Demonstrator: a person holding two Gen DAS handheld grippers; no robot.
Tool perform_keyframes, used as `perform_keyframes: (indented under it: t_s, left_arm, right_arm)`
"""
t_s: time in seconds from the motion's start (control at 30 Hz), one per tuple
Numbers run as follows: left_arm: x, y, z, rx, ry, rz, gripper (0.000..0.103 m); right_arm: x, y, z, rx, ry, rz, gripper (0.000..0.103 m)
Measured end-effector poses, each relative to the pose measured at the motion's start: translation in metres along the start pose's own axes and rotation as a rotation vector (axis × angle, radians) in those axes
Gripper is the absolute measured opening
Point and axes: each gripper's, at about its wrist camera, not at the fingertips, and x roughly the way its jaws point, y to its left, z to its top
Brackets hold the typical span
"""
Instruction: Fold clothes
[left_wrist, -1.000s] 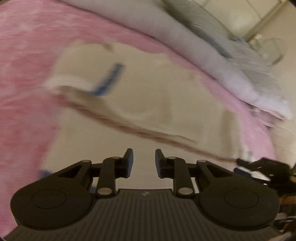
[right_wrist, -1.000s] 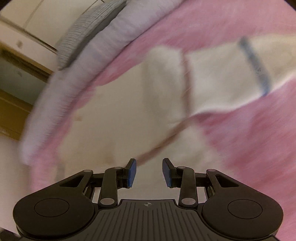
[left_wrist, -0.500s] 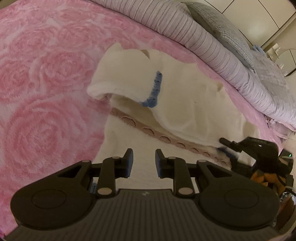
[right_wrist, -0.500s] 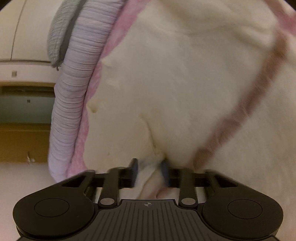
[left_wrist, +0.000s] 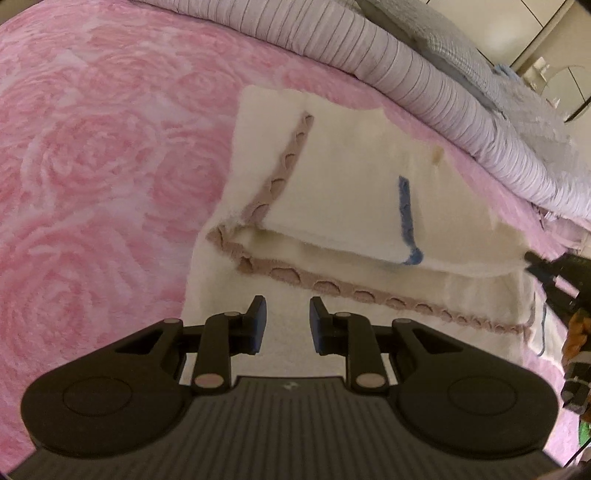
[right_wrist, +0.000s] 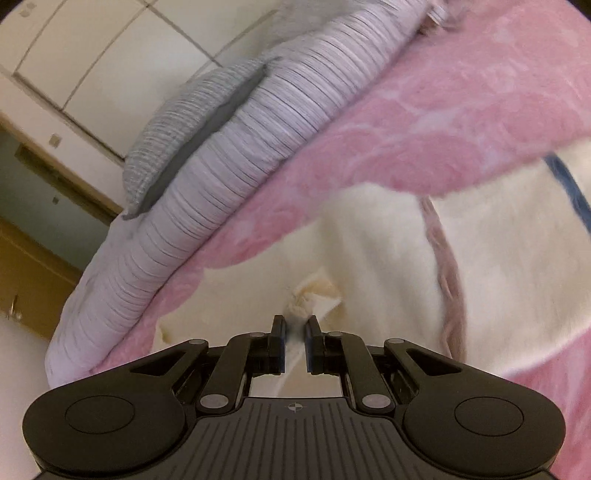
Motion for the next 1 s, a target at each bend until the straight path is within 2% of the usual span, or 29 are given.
perform_keyframes:
  t_s: [0.07, 0.17, 0.23, 0.27, 0.33, 0.47, 0.5, 0.57, 0.63, 0.73, 0.9, 1.0]
  left_arm:
    - [0.003, -0.001, -0.002, 0.001, 0.009, 0.011, 0.020]
    - [0.003, -0.005, -0.006, 0.010, 0.023, 0.026, 0.020]
    - [0.002, -0.009, -0.008, 0.027, 0.028, 0.035, 0.020]
    - [0.002, -0.011, -0.010, 0.036, 0.035, 0.039, 0.020]
    - [0.002, -0.016, -0.016, 0.050, 0.051, 0.048, 0.020]
    - [0.003, -0.031, -0.026, 0.073, 0.075, 0.054, 0.020]
    - [0.003, -0.036, -0.027, 0.074, 0.077, 0.049, 0.020]
    - [0.005, -0.048, -0.030, 0.076, 0.082, 0.036, 0.020]
    - [0.007, -0.061, -0.033, 0.086, 0.085, 0.027, 0.020]
    - [0.009, -0.084, -0.036, 0.113, 0.079, 0.016, 0.020]
    - [0.014, -0.120, -0.043, 0.143, 0.059, 0.001, 0.020]
    - [0.015, -0.132, -0.046, 0.152, 0.048, 0.007, 0.020]
  right_arm:
    - [0.004, 0.003, -0.002, -0.030, 0.007, -0.014, 0.009]
    - [0.019, -0.007, -0.011, -0.039, 0.109, -0.123, 0.011]
    - [0.021, -0.020, -0.016, -0.021, 0.148, -0.172, 0.016]
    - [0.013, -0.025, -0.018, -0.002, 0.133, -0.150, 0.017]
    - [-0.007, -0.035, -0.020, 0.002, 0.122, -0.158, 0.017]
    - [-0.053, -0.082, -0.018, 0.140, 0.114, -0.102, 0.017]
    - [-0.064, -0.095, -0.017, 0.181, 0.109, -0.110, 0.019]
    - [-0.093, -0.127, -0.012, 0.257, 0.059, -0.192, 0.027]
    - [-0.120, -0.164, -0.008, 0.370, 0.005, -0.227, 0.036]
    - [-0.158, -0.223, -0.002, 0.586, -0.109, -0.221, 0.037]
    - [-0.189, -0.286, 0.021, 0.751, -0.310, -0.181, 0.037]
    - [-0.189, -0.315, 0.033, 0.852, -0.369, -0.166, 0.037]
